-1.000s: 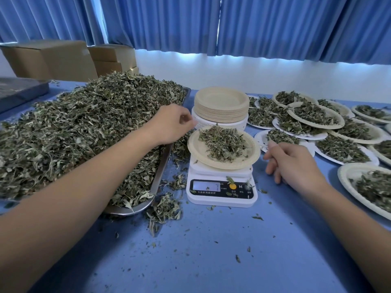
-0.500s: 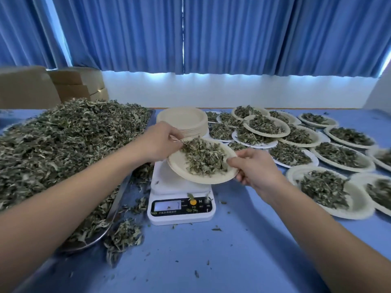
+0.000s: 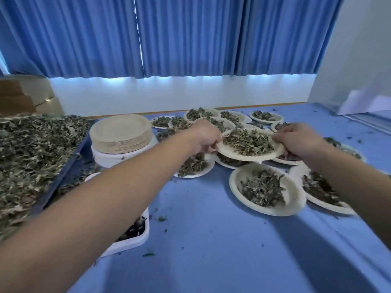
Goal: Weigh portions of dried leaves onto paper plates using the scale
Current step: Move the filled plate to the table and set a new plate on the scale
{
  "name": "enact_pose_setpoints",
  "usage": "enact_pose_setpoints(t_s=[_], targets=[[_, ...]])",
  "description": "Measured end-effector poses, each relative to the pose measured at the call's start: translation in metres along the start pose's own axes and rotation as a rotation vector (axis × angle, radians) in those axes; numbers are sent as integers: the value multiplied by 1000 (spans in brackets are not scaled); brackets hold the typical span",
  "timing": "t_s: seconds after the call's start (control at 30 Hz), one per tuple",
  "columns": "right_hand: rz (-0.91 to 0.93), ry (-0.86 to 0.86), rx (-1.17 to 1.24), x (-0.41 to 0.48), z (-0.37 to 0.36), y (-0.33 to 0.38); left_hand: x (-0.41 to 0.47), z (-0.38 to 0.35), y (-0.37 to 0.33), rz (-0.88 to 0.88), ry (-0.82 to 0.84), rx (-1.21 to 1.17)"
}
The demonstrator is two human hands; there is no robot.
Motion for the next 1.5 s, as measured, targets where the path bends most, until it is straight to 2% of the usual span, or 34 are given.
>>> enact_pose_setpoints(t_s=[0.2, 0.3, 0.43, 0.6, 0.8, 0.97, 1.1, 1.3, 1.5], targets=[[-129, 16, 70, 60, 39, -42, 69, -62, -35, 39, 20, -53], [-147, -49, 71, 98, 45, -39, 108, -71, -52, 43, -7, -140], [-171, -127, 52, 160, 41, -33, 169, -78, -76, 4, -55, -124], [-223, -259, 18, 240, 22, -41, 242, -99, -95, -11, -17, -171], [-250, -314, -266, 288, 13, -69, 291, -128, -98, -63, 131, 49], [-226, -267, -537, 292, 9, -78, 304, -135, -98, -124, 128, 2], [-87, -362, -603, 279, 6, -60, 293, -119, -98, -160, 123, -40], [312, -280, -443, 224, -39, 42, 238, -68, -101, -163, 158, -65], [518, -115, -265, 136, -111, 156, 148, 40, -87, -274, -92, 68]])
Point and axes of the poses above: each hand's wrist, its own x-axis towards the middle knuckle, its own z-axis out of the back of the hand, y = z × x, the point moved 4 cm from there along x, towards the middle knuckle, and after that the axes turned 4 degrees about -x, right-handed, at the moved point
